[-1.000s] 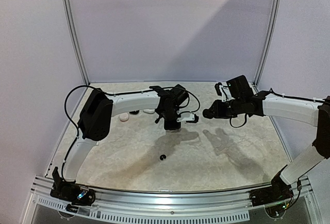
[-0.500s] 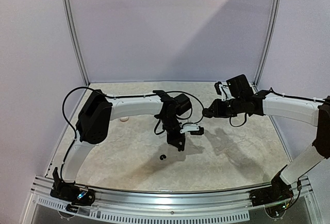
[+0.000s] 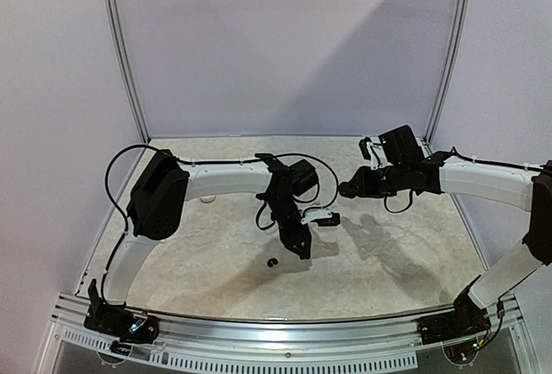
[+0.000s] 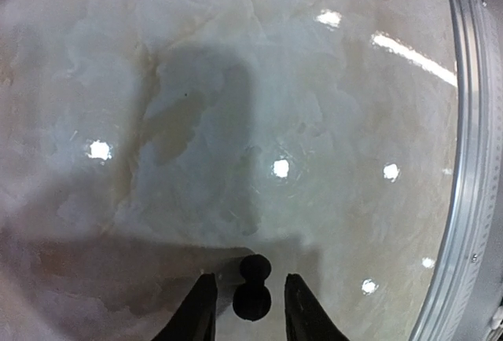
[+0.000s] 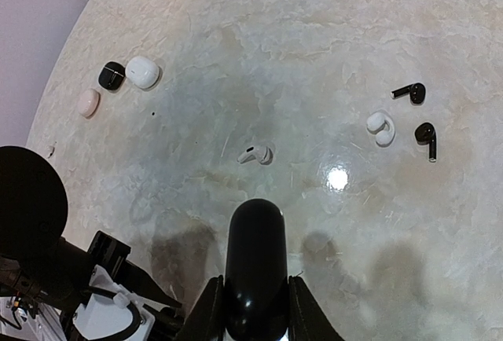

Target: Insert the wireless bluetooth earbuds into the charging case

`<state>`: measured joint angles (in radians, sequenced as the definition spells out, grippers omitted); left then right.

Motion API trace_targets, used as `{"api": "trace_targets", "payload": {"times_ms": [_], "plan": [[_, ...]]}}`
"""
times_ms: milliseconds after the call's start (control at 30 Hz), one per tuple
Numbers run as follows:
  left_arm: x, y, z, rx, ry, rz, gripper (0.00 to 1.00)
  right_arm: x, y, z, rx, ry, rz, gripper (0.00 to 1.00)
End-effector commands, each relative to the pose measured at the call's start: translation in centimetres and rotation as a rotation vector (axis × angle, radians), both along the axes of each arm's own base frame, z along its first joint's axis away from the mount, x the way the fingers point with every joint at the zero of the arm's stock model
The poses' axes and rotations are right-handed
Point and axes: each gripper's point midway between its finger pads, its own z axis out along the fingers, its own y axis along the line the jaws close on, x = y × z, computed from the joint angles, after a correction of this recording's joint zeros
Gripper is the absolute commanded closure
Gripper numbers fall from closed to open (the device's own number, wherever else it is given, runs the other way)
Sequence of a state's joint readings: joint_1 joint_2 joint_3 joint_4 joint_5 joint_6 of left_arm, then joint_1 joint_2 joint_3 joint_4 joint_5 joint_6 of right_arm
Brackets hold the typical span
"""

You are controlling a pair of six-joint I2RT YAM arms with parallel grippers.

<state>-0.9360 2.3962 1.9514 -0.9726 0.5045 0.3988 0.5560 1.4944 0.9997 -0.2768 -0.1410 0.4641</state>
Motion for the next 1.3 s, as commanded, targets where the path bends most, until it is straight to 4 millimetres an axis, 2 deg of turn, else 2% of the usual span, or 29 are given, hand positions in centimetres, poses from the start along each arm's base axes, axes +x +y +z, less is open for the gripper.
{"api": "trace_targets", "payload": {"times_ms": [0, 133, 300, 433, 500, 600, 700, 867, 967, 1033, 1100, 1200, 1267], "plan": [[0.4, 0.4, -1.0, 0.038, -0.052, -0.033, 0.65, -0.3, -0.2, 0.7, 0.018, -0.015, -0.005, 1.0], [1.3, 0.6, -0.7, 0.046, -0.096, -0.041, 0.57, -0.3, -0.2, 1.0, 0.019, -0.019, -0.004, 1.0], [2.1, 0.4, 0.8, 0.018, -0.146, -0.055, 0.42, -0.3, -0.3, 1.2, 0.018, -0.023, -0.003, 1.0], [1.8, 0.5, 2.6, 0.002, -0.15, -0.065, 0.39, -0.3, -0.3, 1.2, 0.014, -0.025, -0.004, 1.0], [1.6, 1.2, 3.9, 0.013, -0.152, -0.066, 0.38, -0.2, -0.4, 1.6, 0.012, -0.033, -0.007, 1.0], [1.4, 3.4, 6.8, 0.042, -0.183, -0.07, 0.38, 0.1, -0.3, 2.4, 0.008, -0.057, 0.003, 1.0], [1.7, 6.9, 10.3, 0.087, -0.213, -0.035, 0.38, 0.4, 0.7, 4.1, 0.03, -0.1, 0.058, 1.0], [2.6, 14.2, 16.0, 0.116, -0.272, 0.134, 0.37, 0.0, 4.0, 8.9, 0.177, -0.256, 0.241, 1.0], [3.8, 16.5, 19.5, -0.007, -0.336, 0.316, 0.36, -0.9, 5.5, 11.6, 0.224, -0.357, 0.332, 1.0], [4.8, 16.7, 20.6, -0.076, -0.321, 0.462, 0.36, -2.1, 6.8, 13.1, 0.243, -0.424, 0.414, 1.0], [5.2, 16.9, 19.9, -0.068, -0.242, 0.586, 0.36, -3.8, 8.6, 14.6, 0.273, -0.493, 0.505, 1.0], [3.5, 17.8, 19.8, -0.072, -0.166, 0.639, 0.36, -6.0, 10.7, 16.1, 0.262, -0.575, 0.616, 1.0], [3.1, 20.1, 21.0, -0.059, -0.254, 0.656, 0.36, -6.4, 11.2, 16.6, 0.252, -0.6, 0.64, 1.0]]}}
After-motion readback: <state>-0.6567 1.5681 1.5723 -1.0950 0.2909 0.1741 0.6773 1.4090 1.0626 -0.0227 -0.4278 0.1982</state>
